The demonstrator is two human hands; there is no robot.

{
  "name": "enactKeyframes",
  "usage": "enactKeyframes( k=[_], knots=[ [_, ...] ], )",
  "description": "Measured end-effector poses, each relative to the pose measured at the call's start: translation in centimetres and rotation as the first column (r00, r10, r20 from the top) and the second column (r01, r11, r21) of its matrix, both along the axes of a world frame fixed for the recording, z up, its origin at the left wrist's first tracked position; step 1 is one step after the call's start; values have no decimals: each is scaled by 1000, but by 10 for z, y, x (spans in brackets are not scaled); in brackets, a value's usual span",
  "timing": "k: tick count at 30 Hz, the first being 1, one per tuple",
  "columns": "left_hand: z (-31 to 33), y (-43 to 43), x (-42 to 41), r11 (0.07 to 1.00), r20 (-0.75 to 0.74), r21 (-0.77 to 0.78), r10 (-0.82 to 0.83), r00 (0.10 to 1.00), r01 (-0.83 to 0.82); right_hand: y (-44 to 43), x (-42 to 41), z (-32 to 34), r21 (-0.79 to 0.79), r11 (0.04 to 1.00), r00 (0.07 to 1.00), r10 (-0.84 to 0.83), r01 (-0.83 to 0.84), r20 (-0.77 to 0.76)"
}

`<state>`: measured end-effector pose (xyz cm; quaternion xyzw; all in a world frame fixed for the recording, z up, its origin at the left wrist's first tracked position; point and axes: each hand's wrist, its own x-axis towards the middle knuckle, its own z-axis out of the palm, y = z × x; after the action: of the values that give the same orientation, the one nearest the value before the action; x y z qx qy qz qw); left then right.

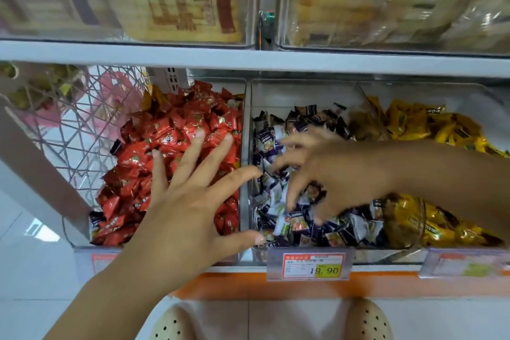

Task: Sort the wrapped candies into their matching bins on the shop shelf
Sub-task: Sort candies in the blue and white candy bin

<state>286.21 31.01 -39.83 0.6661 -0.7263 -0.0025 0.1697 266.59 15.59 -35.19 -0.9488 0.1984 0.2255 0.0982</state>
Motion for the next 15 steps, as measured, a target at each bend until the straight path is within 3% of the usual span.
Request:
enactKeyframes(
  k=[3, 5, 8, 11, 15],
  knots=[
    [1, 0, 0, 1000, 12, 1, -1, 1000, 1, 16, -5, -25, -33, 990, 957, 123, -136, -261],
    [2, 0, -1, 1000, 12, 4, -2, 1000, 2, 9, -5, -41, -123, 974, 943, 148, -192, -299],
    [2, 0, -2, 1000, 13, 6, -17, 1000, 17, -5, 5, -50, -228, 951, 974, 183, -210, -134],
    [3, -1, -1, 999, 23, 3, -44, 999, 44, -15, 23, -50, -265, 958, 988, 136, -111, 77],
    [3, -3, 0, 999, 16, 11, -54, 998, 54, -38, 30, -25, -1, 991, 966, -133, 136, 222]
  ],
)
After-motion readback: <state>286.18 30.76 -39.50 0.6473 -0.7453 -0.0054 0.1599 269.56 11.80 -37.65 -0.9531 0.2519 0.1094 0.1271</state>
